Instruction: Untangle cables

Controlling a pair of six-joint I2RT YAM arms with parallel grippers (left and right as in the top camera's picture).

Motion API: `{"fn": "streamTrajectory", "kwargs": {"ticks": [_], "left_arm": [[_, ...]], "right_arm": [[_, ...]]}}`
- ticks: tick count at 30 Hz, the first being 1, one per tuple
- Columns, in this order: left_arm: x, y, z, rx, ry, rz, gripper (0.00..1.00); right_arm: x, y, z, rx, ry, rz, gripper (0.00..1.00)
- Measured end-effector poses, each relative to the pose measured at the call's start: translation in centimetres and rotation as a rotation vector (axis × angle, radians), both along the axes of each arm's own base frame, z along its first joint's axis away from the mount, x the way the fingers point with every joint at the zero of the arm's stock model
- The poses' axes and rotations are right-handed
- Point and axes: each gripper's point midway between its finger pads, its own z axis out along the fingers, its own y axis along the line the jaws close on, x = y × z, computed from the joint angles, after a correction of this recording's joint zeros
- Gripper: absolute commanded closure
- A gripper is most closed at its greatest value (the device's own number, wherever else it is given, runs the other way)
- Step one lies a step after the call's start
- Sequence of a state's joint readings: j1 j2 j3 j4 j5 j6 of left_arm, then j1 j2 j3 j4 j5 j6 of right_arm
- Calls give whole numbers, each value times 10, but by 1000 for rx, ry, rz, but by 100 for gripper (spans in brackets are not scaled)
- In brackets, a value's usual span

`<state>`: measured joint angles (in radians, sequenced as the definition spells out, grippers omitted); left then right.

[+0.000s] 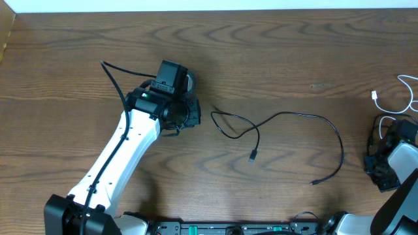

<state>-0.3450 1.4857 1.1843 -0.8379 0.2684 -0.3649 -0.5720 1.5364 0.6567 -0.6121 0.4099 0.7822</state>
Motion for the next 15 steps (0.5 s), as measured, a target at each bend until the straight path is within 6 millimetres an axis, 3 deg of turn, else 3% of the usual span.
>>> {"fn": "streamTrajectory", "kwargs": {"ticks": [15], "left_arm": [[0,0,0,0,0,0,92]], "right_arm": [[41,-22,5,-93,-192,2,99]]}}
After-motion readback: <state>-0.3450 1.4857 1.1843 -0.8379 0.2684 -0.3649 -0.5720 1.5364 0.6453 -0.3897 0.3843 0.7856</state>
